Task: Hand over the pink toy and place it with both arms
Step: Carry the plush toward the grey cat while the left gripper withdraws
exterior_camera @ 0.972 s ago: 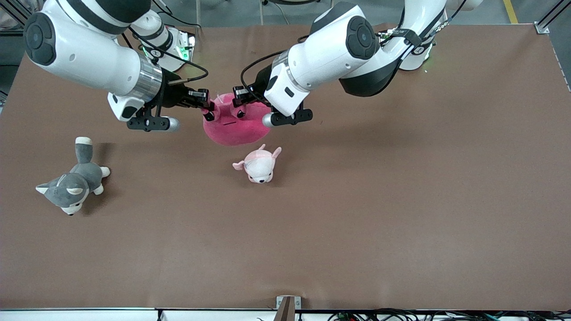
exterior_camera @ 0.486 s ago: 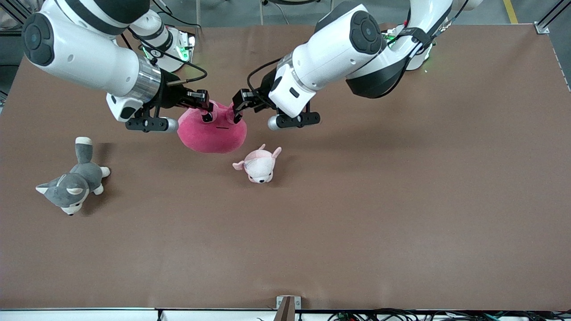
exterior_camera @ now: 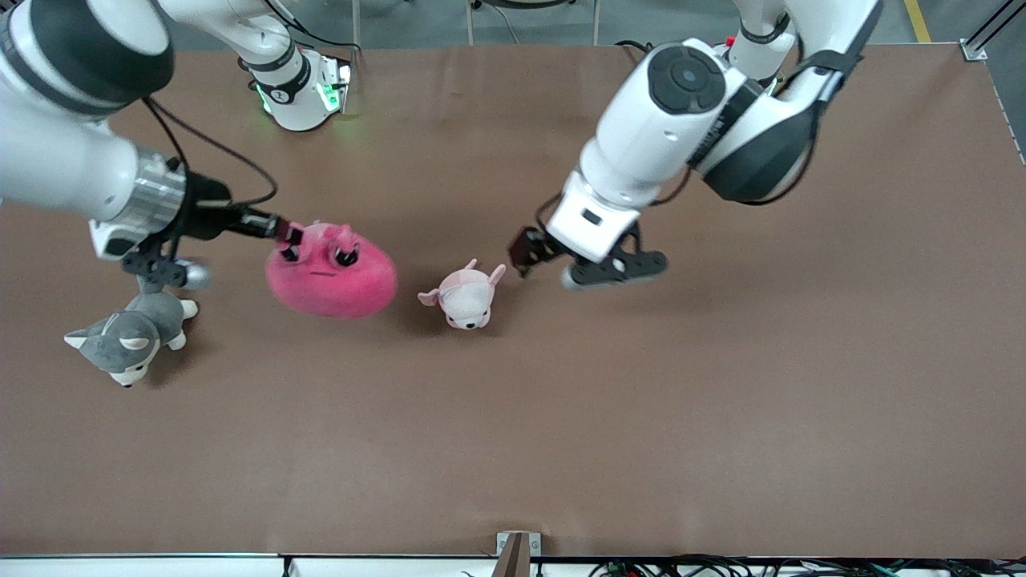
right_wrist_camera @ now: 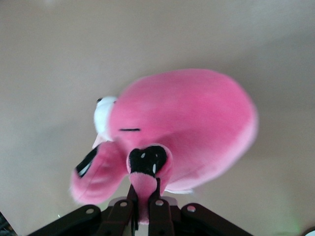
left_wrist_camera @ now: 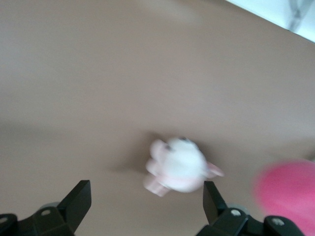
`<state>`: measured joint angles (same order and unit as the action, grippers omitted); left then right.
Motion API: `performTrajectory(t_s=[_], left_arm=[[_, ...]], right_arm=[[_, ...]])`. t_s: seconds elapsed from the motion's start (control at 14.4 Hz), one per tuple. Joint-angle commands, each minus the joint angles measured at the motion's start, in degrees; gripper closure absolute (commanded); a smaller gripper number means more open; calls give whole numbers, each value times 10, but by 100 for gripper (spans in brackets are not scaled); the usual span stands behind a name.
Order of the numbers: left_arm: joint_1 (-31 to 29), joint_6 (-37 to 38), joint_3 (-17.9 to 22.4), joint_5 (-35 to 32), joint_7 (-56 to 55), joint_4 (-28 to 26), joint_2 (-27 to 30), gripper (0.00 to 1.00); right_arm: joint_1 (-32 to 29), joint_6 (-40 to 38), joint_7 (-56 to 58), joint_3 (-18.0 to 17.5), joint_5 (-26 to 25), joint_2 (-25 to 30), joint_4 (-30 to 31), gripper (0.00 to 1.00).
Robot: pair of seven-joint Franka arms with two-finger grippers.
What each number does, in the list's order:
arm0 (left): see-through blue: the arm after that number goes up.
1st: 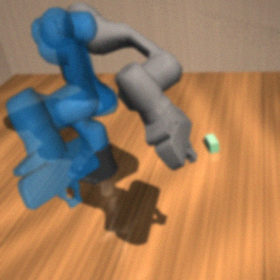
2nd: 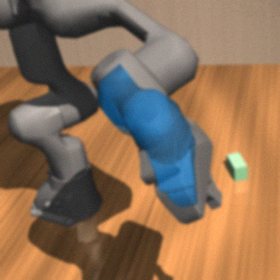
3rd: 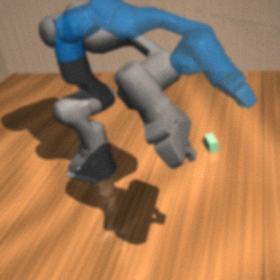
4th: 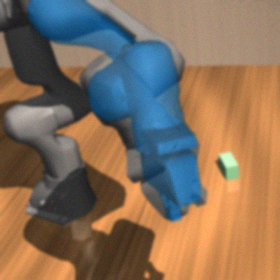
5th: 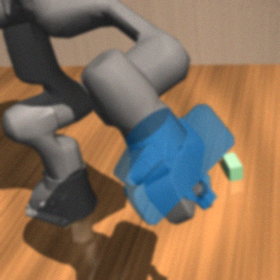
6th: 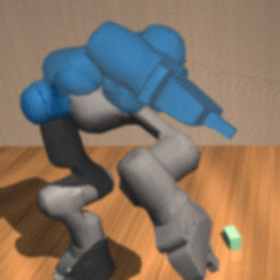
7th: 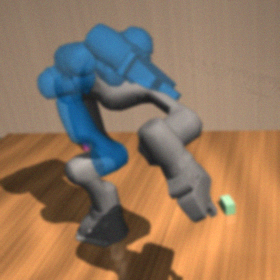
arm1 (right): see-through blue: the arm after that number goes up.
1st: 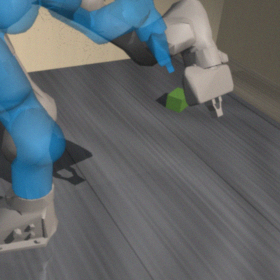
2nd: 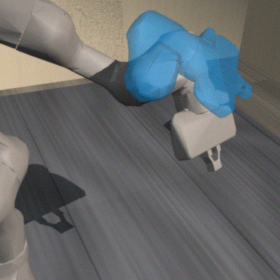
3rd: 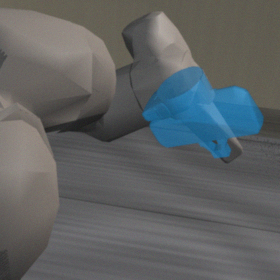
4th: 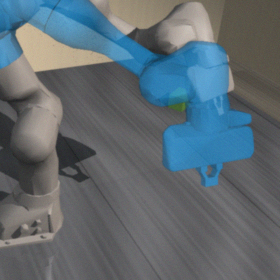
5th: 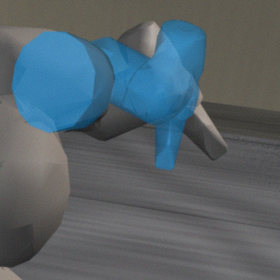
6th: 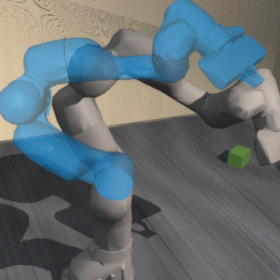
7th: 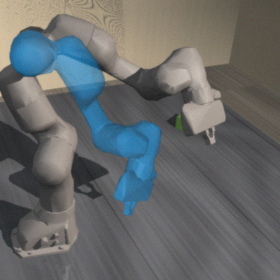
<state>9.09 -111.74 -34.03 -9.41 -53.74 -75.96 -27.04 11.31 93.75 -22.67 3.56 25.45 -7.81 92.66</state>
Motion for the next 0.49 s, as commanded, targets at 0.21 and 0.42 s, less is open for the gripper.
performTrajectory(t_s=[0.21, 0.42], left_arm=[[-153, 83, -2, -37, 226, -6, 49, 0], [-202, 142, -2, -42, 326, -6, 70, 0]], right_arm=[[-78, -4, 144, -9, 5, -66, -4, 99], [-98, -2, 181, -10, 10, -97, -7, 99]])
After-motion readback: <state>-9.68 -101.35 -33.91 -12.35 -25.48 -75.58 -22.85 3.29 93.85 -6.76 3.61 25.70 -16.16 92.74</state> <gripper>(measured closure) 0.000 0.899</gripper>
